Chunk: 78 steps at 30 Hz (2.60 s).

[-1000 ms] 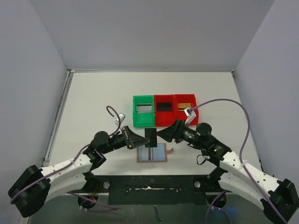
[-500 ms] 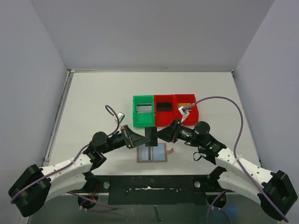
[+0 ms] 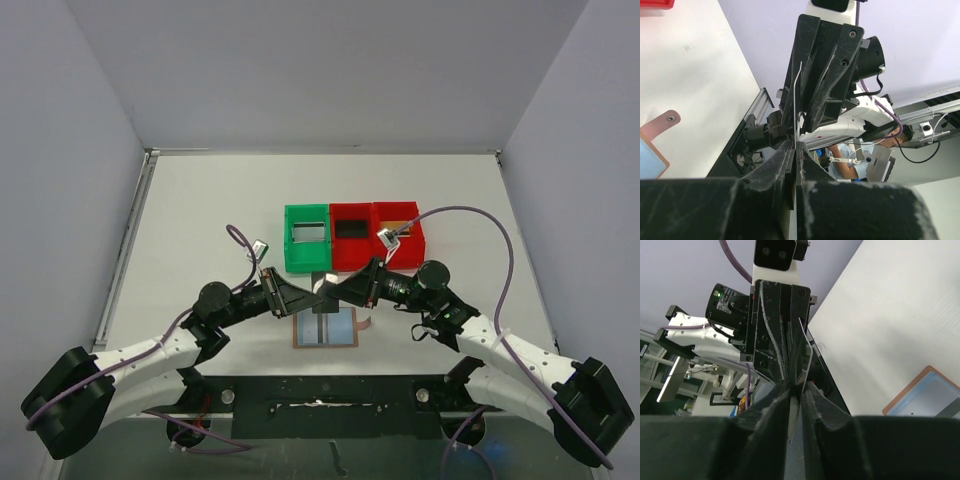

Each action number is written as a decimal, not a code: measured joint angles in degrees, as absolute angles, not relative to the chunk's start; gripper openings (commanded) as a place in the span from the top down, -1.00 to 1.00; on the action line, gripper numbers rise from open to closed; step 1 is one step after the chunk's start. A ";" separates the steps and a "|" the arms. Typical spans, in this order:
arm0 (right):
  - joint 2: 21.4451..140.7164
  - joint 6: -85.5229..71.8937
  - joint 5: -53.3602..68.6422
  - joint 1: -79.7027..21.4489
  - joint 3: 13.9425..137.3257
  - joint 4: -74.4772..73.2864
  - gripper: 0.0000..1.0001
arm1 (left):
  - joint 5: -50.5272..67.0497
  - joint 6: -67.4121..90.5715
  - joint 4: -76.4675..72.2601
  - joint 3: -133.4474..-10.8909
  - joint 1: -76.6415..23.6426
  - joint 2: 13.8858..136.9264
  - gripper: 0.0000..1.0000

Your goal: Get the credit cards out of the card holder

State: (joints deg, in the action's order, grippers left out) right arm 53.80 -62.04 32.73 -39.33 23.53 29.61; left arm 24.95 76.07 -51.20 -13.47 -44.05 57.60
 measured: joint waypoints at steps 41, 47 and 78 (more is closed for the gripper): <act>65.21 -15.22 -1.52 -28.23 47.64 -7.81 0.99 | -5.50 32.12 26.85 -39.88 -7.81 49.87 -0.61; 72.99 -6.46 4.56 -26.00 52.64 -6.79 1.00 | -5.78 28.47 26.02 -39.46 -6.55 47.22 -0.61; 107.24 44.23 1.61 -30.17 78.78 -23.64 1.00 | -2.07 24.84 23.62 -37.21 -6.52 45.82 -0.61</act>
